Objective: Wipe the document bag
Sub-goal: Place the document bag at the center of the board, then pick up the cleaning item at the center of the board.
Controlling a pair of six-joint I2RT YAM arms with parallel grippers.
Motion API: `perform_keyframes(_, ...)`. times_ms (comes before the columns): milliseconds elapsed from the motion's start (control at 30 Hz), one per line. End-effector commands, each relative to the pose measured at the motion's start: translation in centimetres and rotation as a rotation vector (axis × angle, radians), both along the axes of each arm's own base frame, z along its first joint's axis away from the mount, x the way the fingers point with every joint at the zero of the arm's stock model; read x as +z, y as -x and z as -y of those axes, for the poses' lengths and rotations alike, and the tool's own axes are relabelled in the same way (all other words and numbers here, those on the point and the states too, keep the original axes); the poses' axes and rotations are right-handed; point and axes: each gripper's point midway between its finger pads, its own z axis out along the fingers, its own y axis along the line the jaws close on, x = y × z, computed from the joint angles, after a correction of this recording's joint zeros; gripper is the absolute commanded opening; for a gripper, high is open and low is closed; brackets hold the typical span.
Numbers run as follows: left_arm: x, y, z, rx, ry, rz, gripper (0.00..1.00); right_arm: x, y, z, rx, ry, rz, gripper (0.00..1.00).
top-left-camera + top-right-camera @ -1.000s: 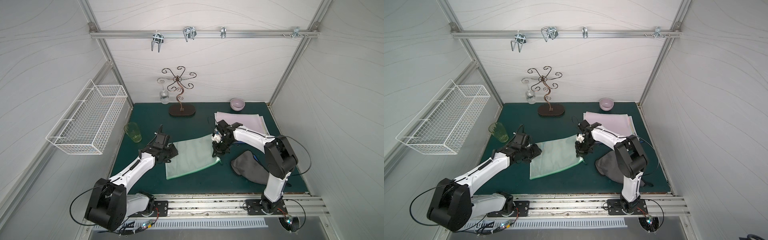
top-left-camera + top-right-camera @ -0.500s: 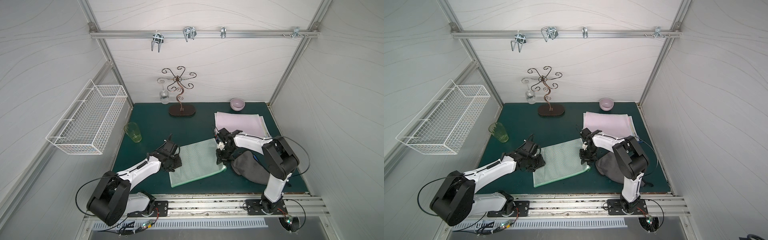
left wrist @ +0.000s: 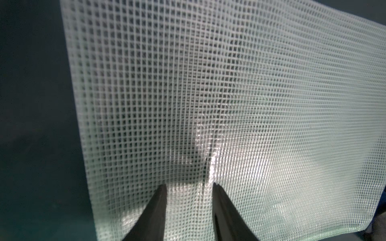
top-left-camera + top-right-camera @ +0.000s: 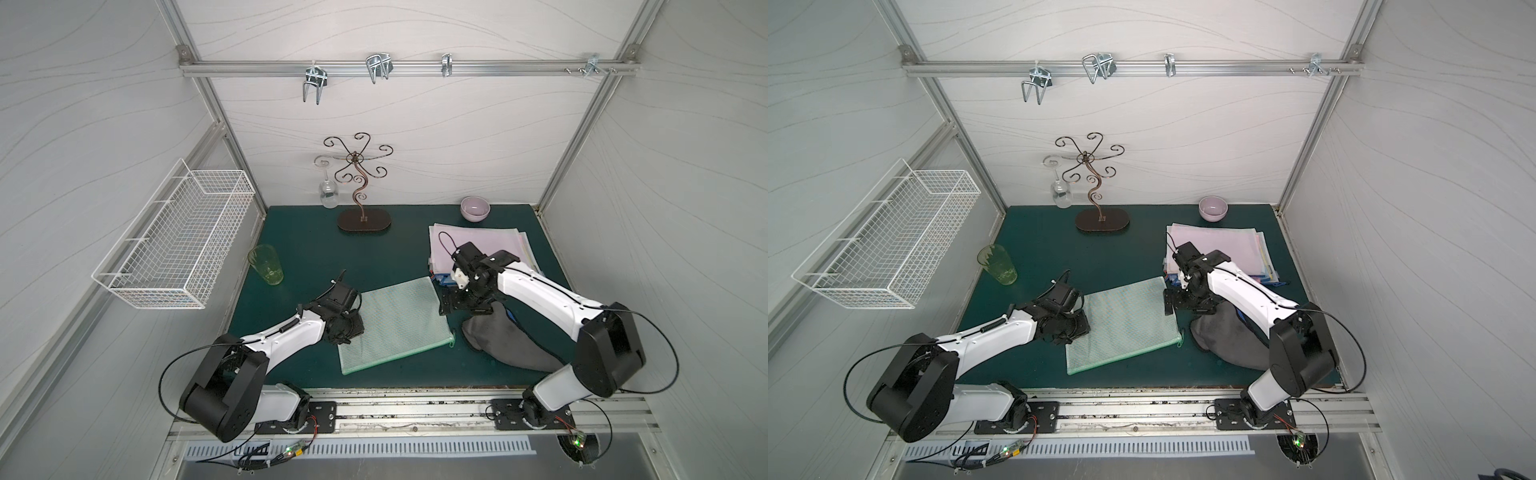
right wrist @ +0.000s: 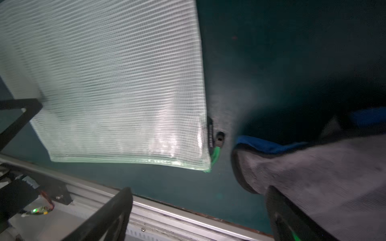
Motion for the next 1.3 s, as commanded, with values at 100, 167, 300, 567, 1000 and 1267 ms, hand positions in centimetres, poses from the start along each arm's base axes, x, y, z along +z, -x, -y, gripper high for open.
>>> perform_keyframes(100,-1.0,2.1,-2.1,0.020,-0.080,-0.042,0.40,-2.8,0.8,7.6,-0.205,0.174,-0.051,0.99)
perform_keyframes(167,-1.1,2.5,-2.3,0.020,-0.086,-0.047,0.40,-4.3,0.8,8.5,-0.232,0.205,-0.068,0.99)
perform_keyframes(300,-1.7,3.1,-2.4,0.025,-0.077,-0.059,0.40,-7.6,1.1,8.7,-0.268,0.210,-0.118,0.99)
perform_keyframes(567,-1.5,2.9,-2.4,0.030,-0.074,-0.042,0.40,-10.4,1.1,8.1,-0.318,0.113,-0.148,0.73)
perform_keyframes(1000,-1.6,2.8,-2.4,0.006,-0.081,-0.042,0.38,-0.9,-0.7,5.1,-0.167,0.012,0.085,0.00)
perform_keyframes(1267,-1.7,2.8,-2.4,0.007,-0.081,-0.045,0.00,3.8,-0.1,-5.2,0.115,-0.179,0.088,0.00)
